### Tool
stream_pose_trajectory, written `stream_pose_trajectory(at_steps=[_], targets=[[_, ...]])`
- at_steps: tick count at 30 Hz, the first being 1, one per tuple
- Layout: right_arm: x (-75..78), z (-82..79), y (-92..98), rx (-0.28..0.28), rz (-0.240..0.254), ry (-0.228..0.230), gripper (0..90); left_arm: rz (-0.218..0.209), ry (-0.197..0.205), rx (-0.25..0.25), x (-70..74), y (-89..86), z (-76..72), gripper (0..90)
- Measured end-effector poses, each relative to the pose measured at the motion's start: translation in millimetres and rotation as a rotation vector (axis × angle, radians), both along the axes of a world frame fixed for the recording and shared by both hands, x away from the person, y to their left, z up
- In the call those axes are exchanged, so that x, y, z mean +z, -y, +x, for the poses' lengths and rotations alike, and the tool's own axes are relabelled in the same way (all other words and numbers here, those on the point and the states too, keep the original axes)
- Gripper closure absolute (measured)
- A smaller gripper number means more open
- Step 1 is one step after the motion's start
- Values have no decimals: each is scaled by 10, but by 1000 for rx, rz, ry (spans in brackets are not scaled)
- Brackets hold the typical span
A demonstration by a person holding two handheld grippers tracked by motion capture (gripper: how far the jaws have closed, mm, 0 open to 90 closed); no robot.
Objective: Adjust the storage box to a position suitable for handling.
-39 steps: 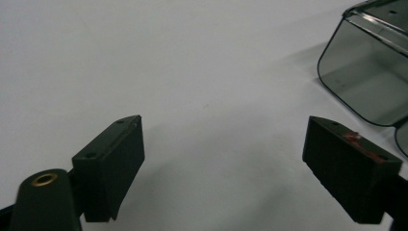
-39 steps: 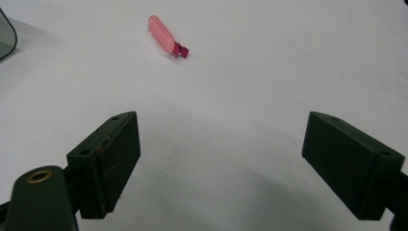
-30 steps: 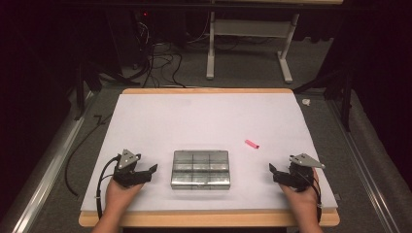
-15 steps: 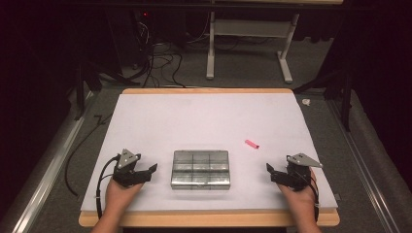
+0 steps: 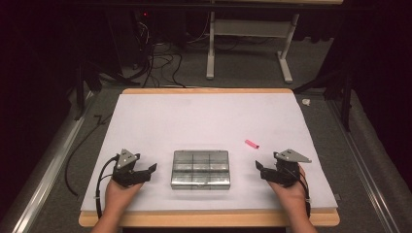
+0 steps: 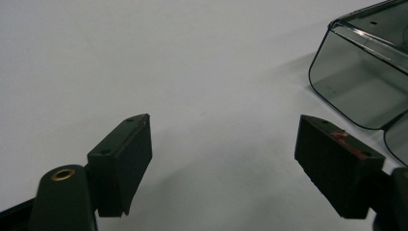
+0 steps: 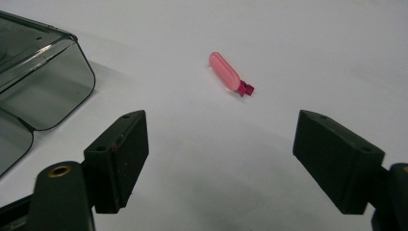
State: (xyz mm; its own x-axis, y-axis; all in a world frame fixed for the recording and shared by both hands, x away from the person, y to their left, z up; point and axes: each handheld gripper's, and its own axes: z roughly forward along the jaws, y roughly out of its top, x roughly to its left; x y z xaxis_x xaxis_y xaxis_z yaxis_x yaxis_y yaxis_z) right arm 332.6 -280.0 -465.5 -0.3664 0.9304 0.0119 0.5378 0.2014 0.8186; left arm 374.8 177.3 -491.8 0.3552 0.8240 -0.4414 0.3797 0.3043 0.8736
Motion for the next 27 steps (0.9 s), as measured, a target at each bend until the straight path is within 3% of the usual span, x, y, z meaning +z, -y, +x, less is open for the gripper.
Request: stream_pose_trajectory(at_steps=[4, 27], targets=[[34, 59, -25, -5, 1, -11, 257, -21, 5, 11, 12, -18, -1, 210], [82, 575, -51, -57, 22, -94, 333, 16, 1, -22, -6, 16, -12, 211]])
